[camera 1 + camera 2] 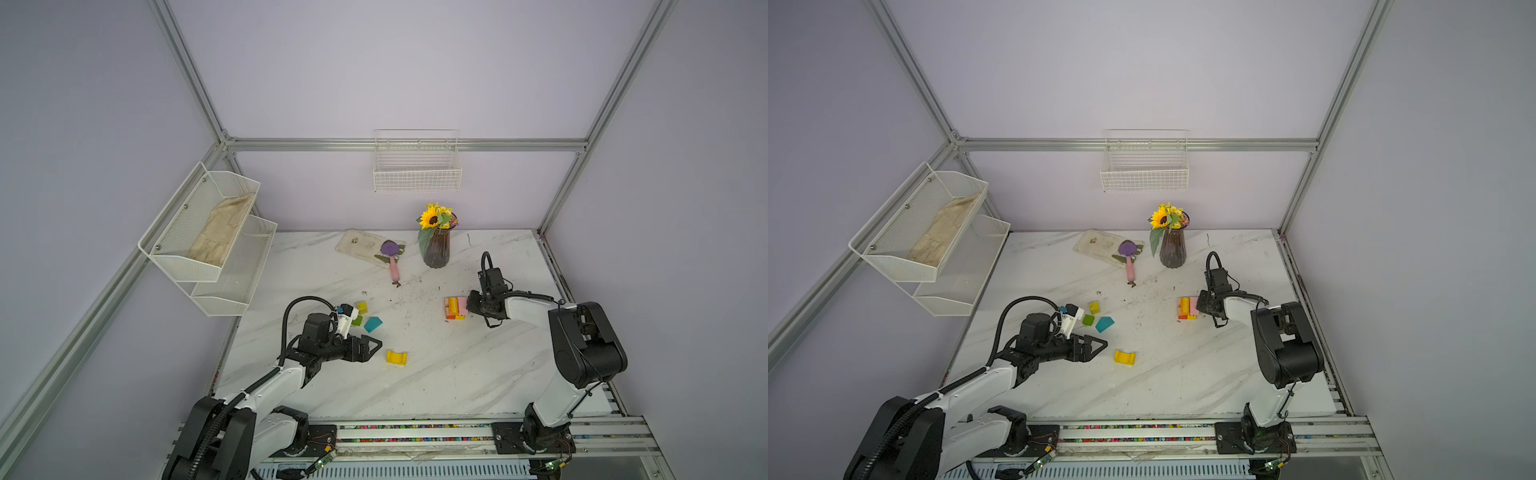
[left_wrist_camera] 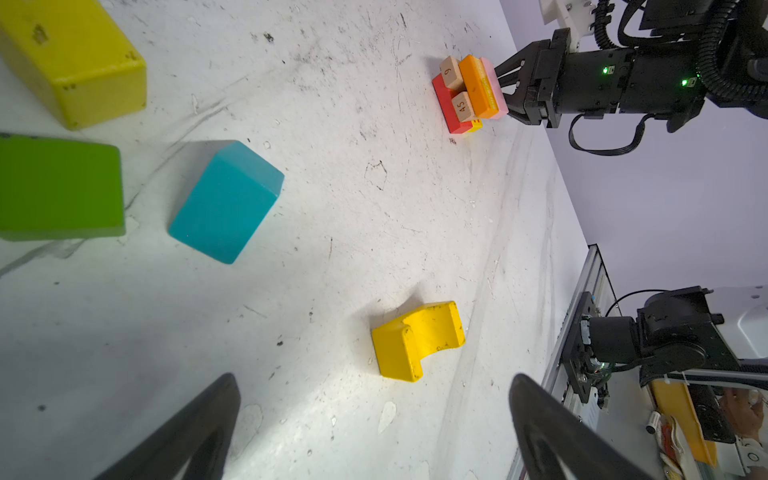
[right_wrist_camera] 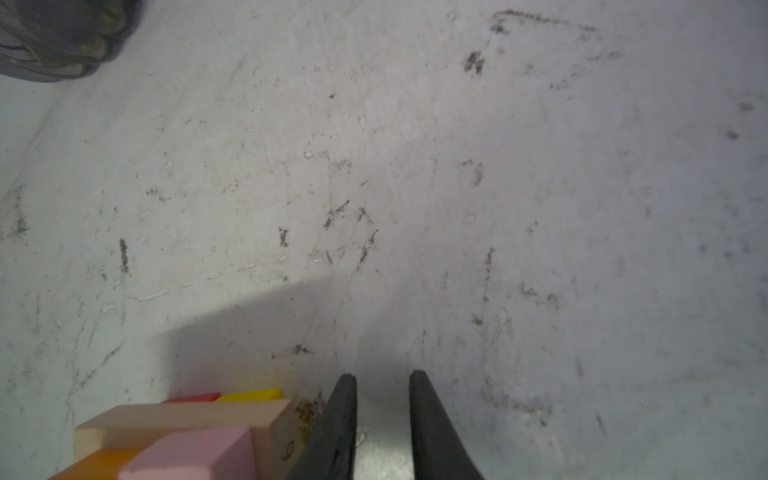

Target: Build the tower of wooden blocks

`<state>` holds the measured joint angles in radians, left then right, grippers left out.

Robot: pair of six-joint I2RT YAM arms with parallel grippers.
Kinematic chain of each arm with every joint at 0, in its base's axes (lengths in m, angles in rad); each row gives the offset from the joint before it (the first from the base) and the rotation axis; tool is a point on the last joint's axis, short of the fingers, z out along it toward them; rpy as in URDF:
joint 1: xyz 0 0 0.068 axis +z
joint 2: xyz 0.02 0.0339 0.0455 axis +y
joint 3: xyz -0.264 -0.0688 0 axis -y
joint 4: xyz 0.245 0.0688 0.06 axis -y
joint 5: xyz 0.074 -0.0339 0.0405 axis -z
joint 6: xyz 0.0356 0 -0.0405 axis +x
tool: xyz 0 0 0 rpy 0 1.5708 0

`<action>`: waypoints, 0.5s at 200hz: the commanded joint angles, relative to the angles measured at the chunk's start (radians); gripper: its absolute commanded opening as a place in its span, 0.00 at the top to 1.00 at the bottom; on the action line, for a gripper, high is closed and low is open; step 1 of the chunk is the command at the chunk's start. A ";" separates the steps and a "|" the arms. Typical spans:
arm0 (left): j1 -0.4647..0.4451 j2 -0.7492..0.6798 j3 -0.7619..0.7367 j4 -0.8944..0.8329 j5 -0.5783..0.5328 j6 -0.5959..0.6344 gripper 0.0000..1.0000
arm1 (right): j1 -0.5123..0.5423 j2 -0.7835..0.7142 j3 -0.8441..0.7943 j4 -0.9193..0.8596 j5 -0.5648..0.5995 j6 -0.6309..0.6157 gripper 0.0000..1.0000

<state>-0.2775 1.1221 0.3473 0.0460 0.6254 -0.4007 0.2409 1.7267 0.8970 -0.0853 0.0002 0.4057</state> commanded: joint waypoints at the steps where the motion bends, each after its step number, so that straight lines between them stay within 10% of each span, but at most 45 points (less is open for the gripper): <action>1: -0.008 -0.002 0.045 0.034 0.020 0.017 0.00 | -0.003 0.014 -0.004 -0.002 -0.033 -0.014 0.74; 100: -0.008 -0.002 0.045 0.034 0.021 0.019 0.00 | 0.000 -0.045 -0.063 -0.003 -0.055 0.010 0.74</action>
<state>-0.2779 1.1221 0.3473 0.0460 0.6254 -0.4004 0.2413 1.7069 0.8665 -0.0628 -0.0441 0.4068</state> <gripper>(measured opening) 0.997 0.258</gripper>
